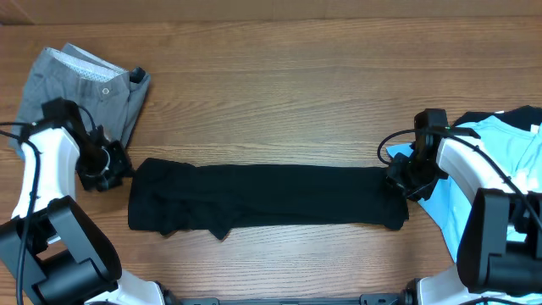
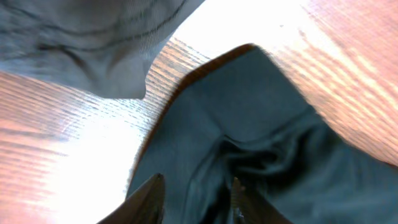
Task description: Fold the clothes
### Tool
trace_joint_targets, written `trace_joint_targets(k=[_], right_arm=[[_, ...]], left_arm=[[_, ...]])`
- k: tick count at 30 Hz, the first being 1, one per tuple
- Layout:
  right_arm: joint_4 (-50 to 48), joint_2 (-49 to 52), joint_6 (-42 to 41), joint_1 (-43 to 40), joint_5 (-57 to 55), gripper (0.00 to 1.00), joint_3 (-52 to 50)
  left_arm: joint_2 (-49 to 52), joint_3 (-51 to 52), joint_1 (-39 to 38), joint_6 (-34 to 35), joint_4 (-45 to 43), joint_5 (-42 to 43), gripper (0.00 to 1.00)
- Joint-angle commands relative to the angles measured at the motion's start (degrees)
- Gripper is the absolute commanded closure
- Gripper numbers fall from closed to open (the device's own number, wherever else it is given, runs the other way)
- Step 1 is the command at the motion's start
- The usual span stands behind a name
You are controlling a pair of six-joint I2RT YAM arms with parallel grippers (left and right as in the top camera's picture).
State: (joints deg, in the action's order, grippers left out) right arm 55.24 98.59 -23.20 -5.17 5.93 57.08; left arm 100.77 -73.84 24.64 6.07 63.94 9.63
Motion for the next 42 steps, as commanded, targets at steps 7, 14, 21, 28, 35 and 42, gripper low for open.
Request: trace_joint_targets(k=[7, 14, 21, 28, 35, 42], right_arm=[[5.84, -12.70, 0.74, -0.17, 0.20, 0.46, 7.17], [7.10, -14.91, 0.76, -0.17, 0.59, 0.38, 7.17], [8.09, -14.91, 0.74, -0.17, 1.49, 0.37, 7.17], [7.87, -14.86, 0.72, -0.17, 1.66, 0.26, 7.08], [5.79, -12.76, 1.18, -0.15, 3.41, 0.24, 6.10], [-3.58, -9.64, 0.72, -0.15, 10.86, 0.72, 1.73]], left_arm=[[-1.31, -12.35, -1.79, -7.91, 12.22, 14.36, 0.60], [-1.31, -4.26, -14.45, -10.03, 9.38, 15.19, 0.73], [-1.01, 13.38, -24.65, 3.37, -13.57, 6.01, 0.96], [-0.98, 19.56, -20.90, 8.79, -19.56, -9.81, 0.96], [-1.03, 18.38, -10.97, 4.04, -19.91, -3.69, 0.96], [-1.03, 18.38, -11.19, 2.69, -20.48, 0.52, 0.91]])
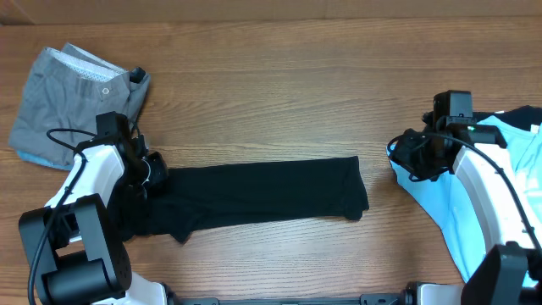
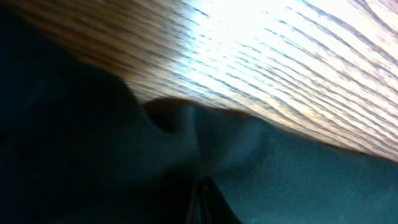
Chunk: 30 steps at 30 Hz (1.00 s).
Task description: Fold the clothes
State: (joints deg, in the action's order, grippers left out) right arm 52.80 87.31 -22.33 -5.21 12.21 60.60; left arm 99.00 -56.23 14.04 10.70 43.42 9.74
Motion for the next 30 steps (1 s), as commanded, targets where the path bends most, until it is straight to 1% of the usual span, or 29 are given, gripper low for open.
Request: trace_joint_targets(k=[1, 2, 3, 5, 7, 9, 11, 12, 14, 15, 17, 21, 23, 26, 27, 30], right_arm=[[-1.11, 2.23, -0.13, -0.11, 5.09, 0.71, -1.97], [-0.63, 2.86, 0.31, -0.11, 5.57, 0.64, -2.19], [0.13, 3.39, 1.73, -0.09, 5.79, 0.53, -2.34], [1.14, 4.02, 5.60, -0.07, 7.06, 0.41, -2.82], [1.95, 4.46, 9.42, -0.07, 10.01, 0.27, -3.85], [1.95, 4.83, 12.41, -0.07, 11.93, 0.17, -5.44], [1.90, 5.73, 13.09, -0.07, 12.11, 0.12, -6.73], [1.70, 6.49, 14.01, -0.07, 13.05, 0.11, -7.58], [1.16, 7.85, 15.87, -0.07, 15.65, 0.11, -8.85], [0.35, 8.72, 17.16, -0.07, 17.59, 0.11, -9.57], [-0.87, 10.80, 18.47, -0.07, 20.41, 0.11, -10.14], [-1.60, 14.51, 22.93, 0.00, 26.10, 0.15, -10.14], [-1.81, 15.74, 25.22, 0.46, 28.72, 0.20, -10.14], [-3.23, 16.24, 25.38, 1.99, 29.97, 0.24, -10.23], [-4.52, 16.22, 25.38, 3.39, 29.90, 0.30, -10.25], [-5.86, 16.22, 25.29, 4.90, 29.94, 0.39, -10.25]], left_arm=[[0.72, 0.76, -0.70, -1.97, 0.31, 0.72, 0.90], [0.63, 0.61, -0.72, -1.95, 0.96, 1.27, 0.88], [0.61, 0.37, -0.72, -2.01, 1.62, 2.14, 0.87], [0.57, -0.31, -0.72, -2.19, 2.80, 3.74, 0.82], [0.55, -1.64, -0.72, -3.43, 4.57, 5.84, 0.76], [0.52, -3.50, -0.72, -4.35, 6.73, 6.99, 0.73], [0.39, -6.10, -0.72, -5.42, 9.38, 8.41, 0.70], [0.22, -7.78, -0.72, -6.14, 11.04, 9.55, 0.67], [-0.17, -11.13, -0.72, -7.78, 14.08, 11.28, 0.59], [-0.50, -12.98, -0.72, -8.00, 15.58, 11.30, 0.57], [-1.31, -16.70, -0.72, -8.46, 18.56, 11.34, 0.54], [-3.61, -24.79, -0.72, -9.05, 25.00, 11.34, 0.53], [-4.94, -28.39, -0.85, -9.05, 27.63, 11.34, 0.53], [-7.26, -32.41, -1.09, -9.05, 29.90, 11.63, 0.52], [-8.96, -33.94, -1.11, -9.05, 30.18, 12.28, 0.52], [-11.34, -34.71, -1.11, -9.05, 29.99, 13.25, 0.51]])
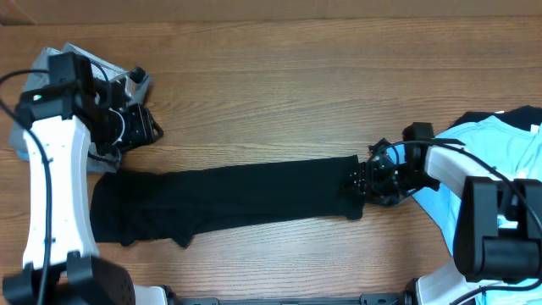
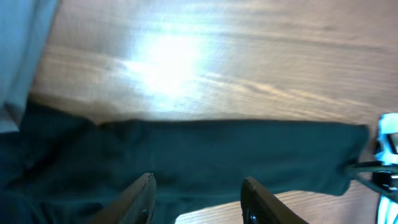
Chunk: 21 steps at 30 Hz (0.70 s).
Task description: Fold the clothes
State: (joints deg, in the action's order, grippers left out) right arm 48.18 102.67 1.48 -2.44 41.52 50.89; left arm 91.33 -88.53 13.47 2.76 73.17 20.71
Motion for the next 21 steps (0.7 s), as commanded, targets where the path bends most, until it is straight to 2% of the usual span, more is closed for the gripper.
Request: trace_joint_targets(k=[1, 5, 7, 12, 17, 21], right_arm=[[-1.70, 0.85, 1.49, 2.47, 0.61, 0.43, -0.55], [-3.39, 0.85, 1.49, 2.49, 0.59, 0.62, -0.55], [-3.80, 0.85, 1.46, 2.12, 0.63, 0.67, -0.55], [-2.86, 0.85, 1.29, 0.02, 0.61, 0.96, 0.85], [0.46, 0.74, -6.32, -6.12, -2.27, 0.96, 6.97], [6.01, 0.09, -7.74, -9.97, -8.20, 0.96, 12.50]], left_arm=[[-4.44, -2.40, -0.55, -1.11, 0.15, 2.27, 0.51], [-6.12, -2.40, -0.55, -1.16, 0.57, 2.25, 0.50], [-6.40, -2.40, -0.55, -1.16, 0.92, 2.25, 0.50], [-6.38, -2.40, -0.55, -1.16, 1.66, 2.25, 0.50], [-6.38, -2.38, -0.55, -1.14, 1.64, 2.25, 0.50], [-6.38, -2.40, -0.66, -1.16, 1.99, 2.27, 0.50]])
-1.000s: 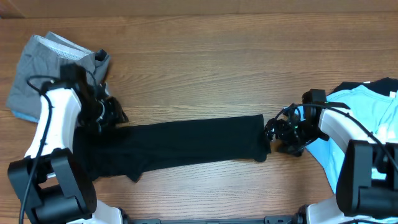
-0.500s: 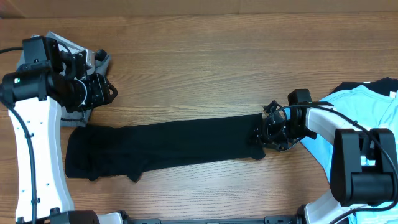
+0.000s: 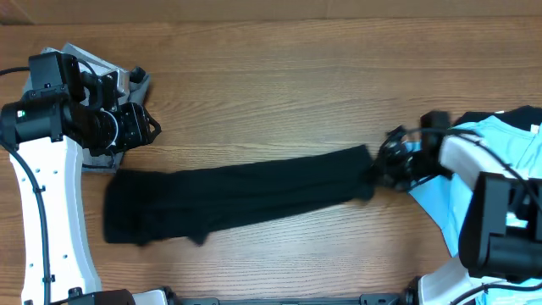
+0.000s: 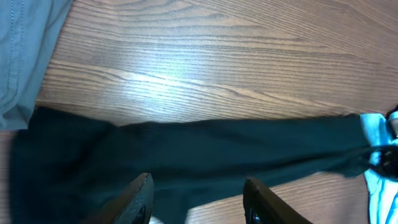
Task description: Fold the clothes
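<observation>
A black garment [image 3: 237, 199], folded into a long narrow strip, lies slanted across the table's middle. Its right end tapers to a point at my right gripper [image 3: 383, 171], which is shut on that end. My left gripper [image 3: 140, 127] hangs high above the table, near the strip's left end. In the left wrist view the left gripper [image 4: 199, 202] is open, its fingers [image 4: 138, 198] wide apart with nothing between them, and the black garment [image 4: 186, 155] lies far below. Folded grey shorts [image 3: 80, 72] sit at the far left corner.
A light blue garment [image 3: 478, 174] is piled at the right edge, with a dark one [image 3: 483, 117] behind it. The grey shorts [image 4: 25, 43] fill the upper left of the left wrist view. Bare wood lies along the back of the table [image 3: 279, 76].
The black strip has shifted to the right and its right end has risen toward the far side, along with my right gripper. My left gripper stays raised and open near the shorts.
First the strip lay level with a gripper at each end. Then my left gripper was down on its left end, the strip lay further left, and my right gripper was off it. Later the left gripper hung raised and open and the right was at the strip's right end.
</observation>
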### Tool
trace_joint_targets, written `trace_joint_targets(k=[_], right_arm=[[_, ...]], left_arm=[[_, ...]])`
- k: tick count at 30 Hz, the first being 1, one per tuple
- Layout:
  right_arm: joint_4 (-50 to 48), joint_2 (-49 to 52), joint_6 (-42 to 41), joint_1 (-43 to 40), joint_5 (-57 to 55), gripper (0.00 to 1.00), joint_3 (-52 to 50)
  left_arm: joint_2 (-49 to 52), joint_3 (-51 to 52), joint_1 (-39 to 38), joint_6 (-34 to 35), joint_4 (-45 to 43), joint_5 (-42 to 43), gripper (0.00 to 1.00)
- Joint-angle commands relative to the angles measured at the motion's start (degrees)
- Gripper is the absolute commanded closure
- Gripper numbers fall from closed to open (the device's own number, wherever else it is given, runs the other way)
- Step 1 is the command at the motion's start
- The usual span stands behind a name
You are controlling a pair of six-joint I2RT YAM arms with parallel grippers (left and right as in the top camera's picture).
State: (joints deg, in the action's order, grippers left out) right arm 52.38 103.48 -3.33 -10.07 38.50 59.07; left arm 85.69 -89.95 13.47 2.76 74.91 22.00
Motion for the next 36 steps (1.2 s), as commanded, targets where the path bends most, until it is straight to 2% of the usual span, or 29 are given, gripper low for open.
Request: trace_joint_targets(k=[1, 8, 15, 19, 25, 36], right_arm=[[3.52, -1.11, -2.91, -2.69, -6.73, 0.96, 5.66], [8.37, -6.78, -2.91, -0.35, -12.68, 0.96, 9.66], [11.89, -8.98, -2.91, 11.13, -14.49, 0.96, 9.64], [10.21, -8.98, -3.15, 21.27, -15.04, 0.96, 9.64], [7.17, -8.96, -10.64, 32.87, -26.10, 0.95, 9.64], [1.16, -8.85, -15.04, 40.81, -24.94, 0.92, 9.57]], left_arm=[[-0.74, -0.96, -0.70, -1.14, 0.31, 0.98, 0.50], [-0.74, -0.96, -0.81, -1.11, 0.26, 1.01, 0.50], [-0.74, -0.96, -0.81, -1.11, 0.22, 0.98, 0.50], [-0.74, -0.96, -0.81, -1.11, 0.33, 0.98, 0.50], [-0.74, -0.96, -0.81, -1.14, 1.60, 0.98, 0.50], [-0.74, -0.96, -0.81, -1.11, 1.55, 0.98, 0.50]])
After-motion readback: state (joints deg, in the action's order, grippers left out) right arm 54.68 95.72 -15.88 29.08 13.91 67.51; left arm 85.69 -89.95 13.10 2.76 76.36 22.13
